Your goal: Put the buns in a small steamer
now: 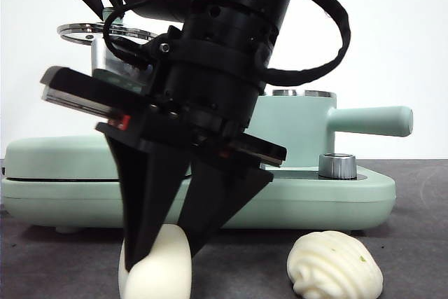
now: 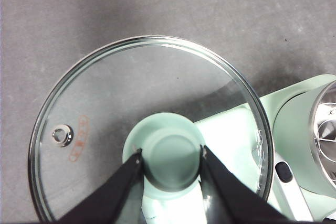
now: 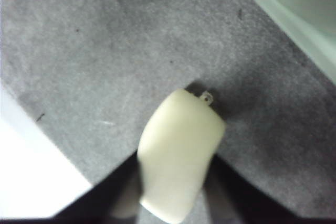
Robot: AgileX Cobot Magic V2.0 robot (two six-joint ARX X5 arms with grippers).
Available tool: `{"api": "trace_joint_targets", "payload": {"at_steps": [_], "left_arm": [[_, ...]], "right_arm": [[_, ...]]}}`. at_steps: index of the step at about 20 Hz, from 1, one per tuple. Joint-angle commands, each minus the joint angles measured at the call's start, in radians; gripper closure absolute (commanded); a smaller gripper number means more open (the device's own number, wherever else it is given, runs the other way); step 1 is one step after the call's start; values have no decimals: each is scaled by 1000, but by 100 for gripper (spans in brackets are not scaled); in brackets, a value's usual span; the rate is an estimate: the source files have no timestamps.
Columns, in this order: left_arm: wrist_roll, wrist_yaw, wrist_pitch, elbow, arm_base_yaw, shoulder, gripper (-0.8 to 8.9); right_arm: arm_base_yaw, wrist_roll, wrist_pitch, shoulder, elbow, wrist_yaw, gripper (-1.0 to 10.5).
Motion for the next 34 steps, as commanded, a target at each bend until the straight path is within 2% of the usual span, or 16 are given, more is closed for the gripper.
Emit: {"api": "trace_joint_targets", "payload": {"at_steps": [1,4,7,8,12,15,20,24,28,30,33,34], "left_arm": [[-6,5,23,45,-2,-9,791],[-6,5,23,45,-2,-9,791],[-6,5,23,45,-2,-9,791],[-8,5,23,45,-2,-9,791],[-10,5,23,45,-2,-9,791],[-11,5,23,45,-3,-9,791],[-12,5,23,44,-3,-9,791],[-13,5,23,44,-3,-9,791],[-16,5,23,44,-5,-9,791],[-24,5,22,44,-7,-9,791],[-29,5,25,44,-13,-9,791],[-31,5,24,44,-13,-9,791]], "right_arm": [[0,-5,-66,18,71,-16,846],[-35,-93,-296,18,256,-35,846],[-111,-177,-523,21,513,19,846],[-142,-193,-567,26,591,54,846],[-292,-264,-699,117,895,108,845],[-394,-293,-758,225,1052,111,841],[-485,-307,-767,346,1095,106,840],[-505,-310,-776,413,1095,53,840],[-506,-313,-791,439,1095,55,840],[-506,-318,-792,439,1094,57,784],[-506,-338,-792,439,1094,59,575],[-506,-349,-792,439,1094,66,549]]}}
